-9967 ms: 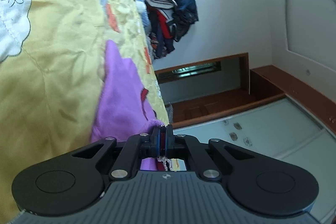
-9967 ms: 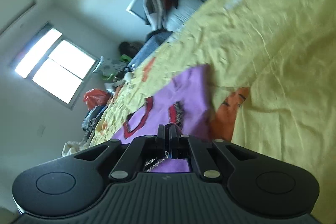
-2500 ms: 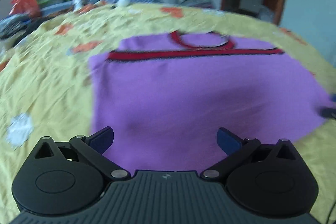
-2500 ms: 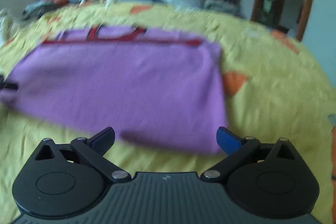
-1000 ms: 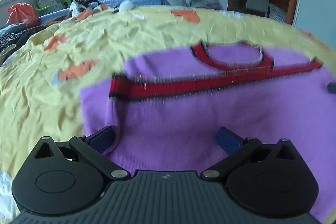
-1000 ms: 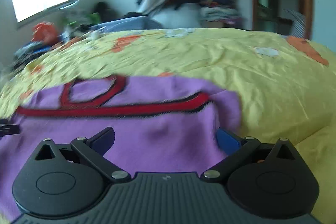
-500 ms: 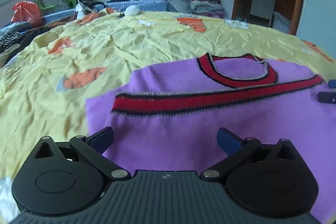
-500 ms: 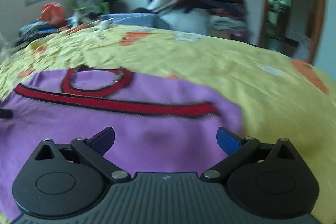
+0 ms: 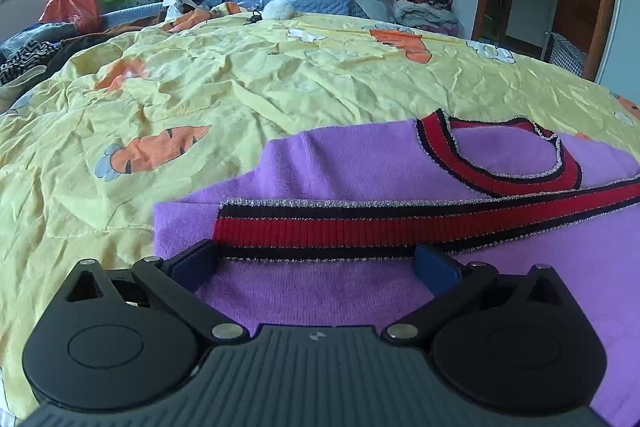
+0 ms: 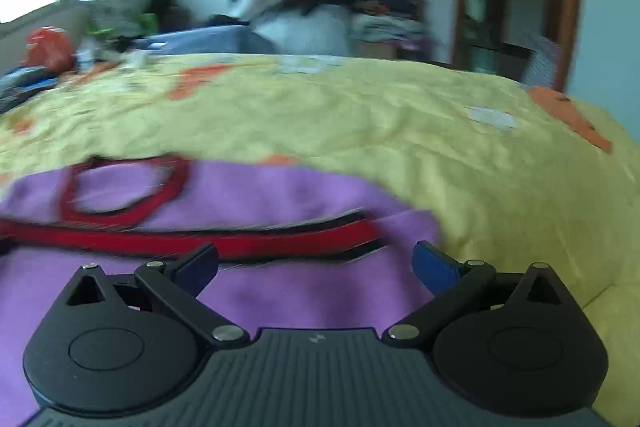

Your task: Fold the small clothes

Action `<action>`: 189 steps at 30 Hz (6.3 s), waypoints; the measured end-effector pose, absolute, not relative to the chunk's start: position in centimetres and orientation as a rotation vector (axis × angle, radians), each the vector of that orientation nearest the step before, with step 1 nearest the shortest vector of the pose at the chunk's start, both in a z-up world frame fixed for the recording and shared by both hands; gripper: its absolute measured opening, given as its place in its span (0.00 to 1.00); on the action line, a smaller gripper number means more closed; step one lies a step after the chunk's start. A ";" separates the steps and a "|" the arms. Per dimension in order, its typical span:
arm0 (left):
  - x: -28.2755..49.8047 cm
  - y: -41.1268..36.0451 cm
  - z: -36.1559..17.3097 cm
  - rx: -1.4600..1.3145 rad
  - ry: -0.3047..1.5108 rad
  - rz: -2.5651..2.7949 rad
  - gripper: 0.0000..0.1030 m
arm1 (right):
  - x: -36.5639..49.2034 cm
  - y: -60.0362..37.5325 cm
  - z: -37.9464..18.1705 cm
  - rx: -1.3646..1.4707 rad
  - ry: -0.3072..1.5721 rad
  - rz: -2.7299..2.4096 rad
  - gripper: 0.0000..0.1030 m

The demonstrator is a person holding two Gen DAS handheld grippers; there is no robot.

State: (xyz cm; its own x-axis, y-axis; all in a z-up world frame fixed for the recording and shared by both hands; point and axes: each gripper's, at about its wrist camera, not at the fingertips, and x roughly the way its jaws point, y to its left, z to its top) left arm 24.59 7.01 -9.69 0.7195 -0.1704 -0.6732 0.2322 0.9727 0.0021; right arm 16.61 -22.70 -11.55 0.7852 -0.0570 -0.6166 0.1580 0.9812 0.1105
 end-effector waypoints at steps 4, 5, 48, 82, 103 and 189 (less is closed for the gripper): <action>24.5 7.1 -9.7 0.087 0.733 -0.227 1.00 | 14.1 -17.8 -11.6 0.140 0.696 -0.036 1.00; 24.6 7.1 -9.6 0.086 0.733 -0.230 1.00 | 13.7 -17.1 -11.9 0.127 0.715 -0.026 1.00; 35.4 18.2 -10.4 -0.356 1.049 -0.947 0.51 | 3.2 7.0 -9.2 -0.387 0.508 0.425 1.00; 34.9 19.6 -9.5 -0.569 1.121 -0.799 0.10 | 4.7 16.1 -14.3 -0.812 0.358 0.428 0.05; 34.8 2.5 -6.2 -0.597 1.254 -0.679 0.08 | 6.9 -7.9 -8.6 0.343 0.446 0.322 0.04; 21.9 -10.0 -4.3 -0.084 0.837 -0.701 0.87 | 7.4 -30.9 -11.3 0.252 0.615 0.286 0.32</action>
State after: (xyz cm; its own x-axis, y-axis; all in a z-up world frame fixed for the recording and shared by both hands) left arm 21.94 -10.01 -4.26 0.4612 -0.6012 -0.6525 0.5374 0.7745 -0.3337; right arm 7.35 -30.91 -11.29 0.7796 0.3363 -0.5283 -0.1876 0.9303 0.3153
